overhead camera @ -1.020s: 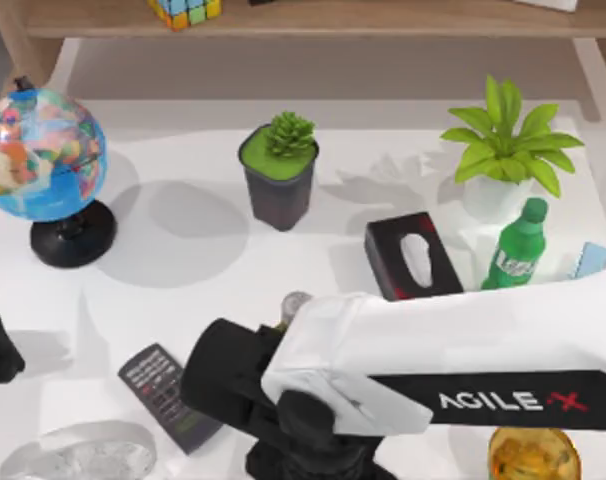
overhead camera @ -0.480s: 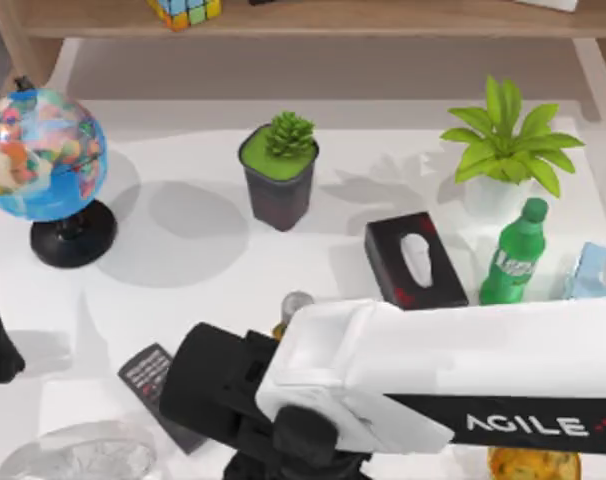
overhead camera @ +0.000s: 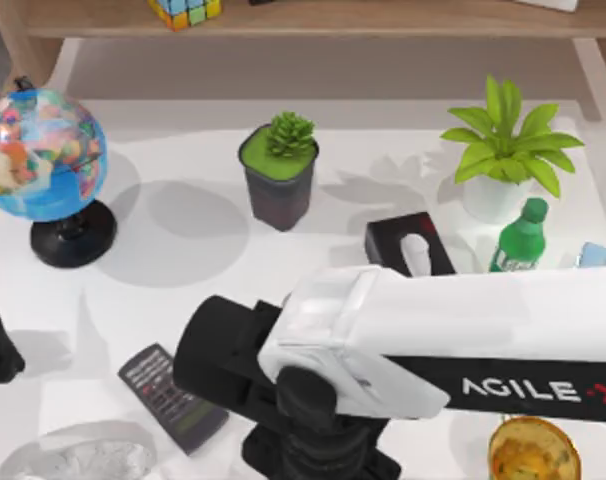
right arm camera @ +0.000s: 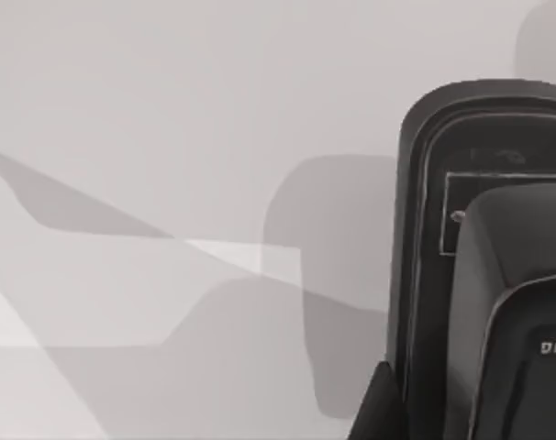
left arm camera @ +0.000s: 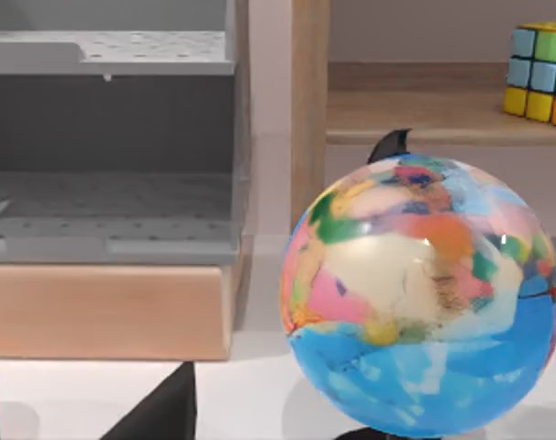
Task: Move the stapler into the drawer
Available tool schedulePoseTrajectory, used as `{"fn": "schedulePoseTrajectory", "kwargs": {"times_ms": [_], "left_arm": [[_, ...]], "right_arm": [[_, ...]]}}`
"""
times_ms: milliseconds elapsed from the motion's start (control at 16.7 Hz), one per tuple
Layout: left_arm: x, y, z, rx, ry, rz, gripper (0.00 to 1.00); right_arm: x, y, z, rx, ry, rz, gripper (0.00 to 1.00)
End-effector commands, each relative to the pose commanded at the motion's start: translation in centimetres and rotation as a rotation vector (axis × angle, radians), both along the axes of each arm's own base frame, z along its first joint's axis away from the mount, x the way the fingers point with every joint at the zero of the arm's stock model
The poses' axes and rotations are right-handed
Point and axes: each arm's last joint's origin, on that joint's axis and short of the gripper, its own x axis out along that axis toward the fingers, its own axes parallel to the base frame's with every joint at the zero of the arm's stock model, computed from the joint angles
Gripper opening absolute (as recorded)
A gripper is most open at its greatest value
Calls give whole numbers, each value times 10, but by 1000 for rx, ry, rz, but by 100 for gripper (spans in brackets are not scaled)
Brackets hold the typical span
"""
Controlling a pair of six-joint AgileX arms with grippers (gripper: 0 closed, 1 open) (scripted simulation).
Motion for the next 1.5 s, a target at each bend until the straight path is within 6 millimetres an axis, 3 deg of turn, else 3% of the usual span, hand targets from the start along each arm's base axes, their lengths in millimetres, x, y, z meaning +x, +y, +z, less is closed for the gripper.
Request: {"fn": "schedulePoseTrajectory", "kwargs": {"times_ms": [300, 540, 840, 1200, 1500], "left_arm": [[0, 0, 0, 0, 0, 0, 100], [0, 0, 0, 0, 0, 0, 100], [0, 0, 0, 0, 0, 0, 100], [0, 0, 0, 0, 0, 0, 100], [0, 0, 0, 0, 0, 0, 100]], "right_arm": [[4, -2, 10, 26, -4, -11, 0], [28, -12, 52, 121, -21, -49, 0], [73, -54, 103, 209, -67, -98, 0], [135, -102, 124, 255, -125, -128, 0], [169, -144, 150, 325, -186, -106, 0]]}}
